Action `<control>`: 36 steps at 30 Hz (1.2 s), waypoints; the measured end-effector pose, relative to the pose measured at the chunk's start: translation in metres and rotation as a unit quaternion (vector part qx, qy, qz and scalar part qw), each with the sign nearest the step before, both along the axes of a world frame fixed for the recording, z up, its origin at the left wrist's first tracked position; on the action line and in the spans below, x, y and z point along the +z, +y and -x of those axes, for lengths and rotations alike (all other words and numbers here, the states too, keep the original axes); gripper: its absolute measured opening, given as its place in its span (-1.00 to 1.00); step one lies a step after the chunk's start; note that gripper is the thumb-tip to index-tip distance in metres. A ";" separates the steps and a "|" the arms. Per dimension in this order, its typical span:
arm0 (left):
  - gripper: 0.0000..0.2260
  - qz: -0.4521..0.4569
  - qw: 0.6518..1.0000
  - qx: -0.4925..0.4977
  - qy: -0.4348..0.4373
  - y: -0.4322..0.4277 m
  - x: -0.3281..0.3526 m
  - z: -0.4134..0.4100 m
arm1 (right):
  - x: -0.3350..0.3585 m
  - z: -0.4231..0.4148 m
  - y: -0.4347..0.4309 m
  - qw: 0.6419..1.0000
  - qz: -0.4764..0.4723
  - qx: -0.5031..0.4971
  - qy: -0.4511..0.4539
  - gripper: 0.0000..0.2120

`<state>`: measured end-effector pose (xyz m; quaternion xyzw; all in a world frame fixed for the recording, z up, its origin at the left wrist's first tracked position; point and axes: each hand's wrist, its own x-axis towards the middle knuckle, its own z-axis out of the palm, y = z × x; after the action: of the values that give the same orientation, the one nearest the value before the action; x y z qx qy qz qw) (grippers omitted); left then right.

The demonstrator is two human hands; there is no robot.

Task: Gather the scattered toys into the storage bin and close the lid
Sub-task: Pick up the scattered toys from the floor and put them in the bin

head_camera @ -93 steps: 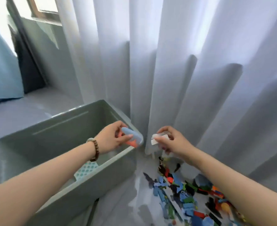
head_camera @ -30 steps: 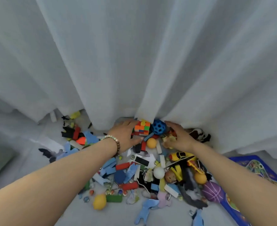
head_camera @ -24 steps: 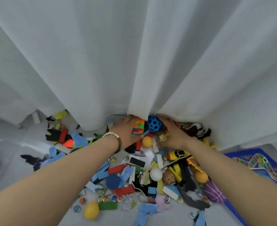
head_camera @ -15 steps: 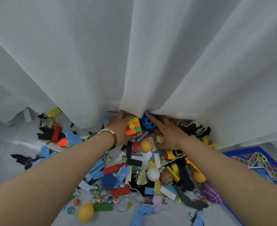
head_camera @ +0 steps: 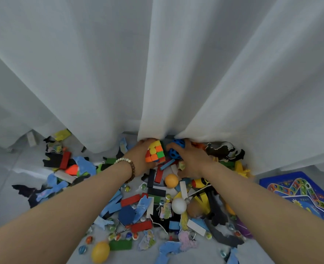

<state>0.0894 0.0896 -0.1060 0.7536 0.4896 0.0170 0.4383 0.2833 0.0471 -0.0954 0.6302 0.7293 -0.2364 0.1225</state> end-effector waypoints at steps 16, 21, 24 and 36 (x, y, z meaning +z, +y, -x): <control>-0.47 -0.059 0.993 0.104 0.006 -0.065 0.230 0.185 | 0.229 0.130 -0.025 0.948 -0.087 0.010 0.306 -0.31; -0.42 -0.086 0.974 0.209 -0.013 -0.128 0.319 0.308 | 0.325 0.249 -0.054 0.924 -0.106 0.108 0.351 -0.33; -0.39 -0.106 0.956 0.273 -0.030 -0.168 0.350 0.381 | 0.355 0.328 -0.073 0.915 -0.106 0.151 0.359 -0.36; -0.52 -0.078 0.896 0.436 -0.013 -0.255 0.280 0.563 | 0.266 0.575 -0.086 0.917 -0.012 0.220 0.333 -0.37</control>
<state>-0.4740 -0.1651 0.1735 0.4958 0.7606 0.2544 0.3331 -0.2922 -0.0386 0.1704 0.3399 0.8510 -0.3908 -0.0867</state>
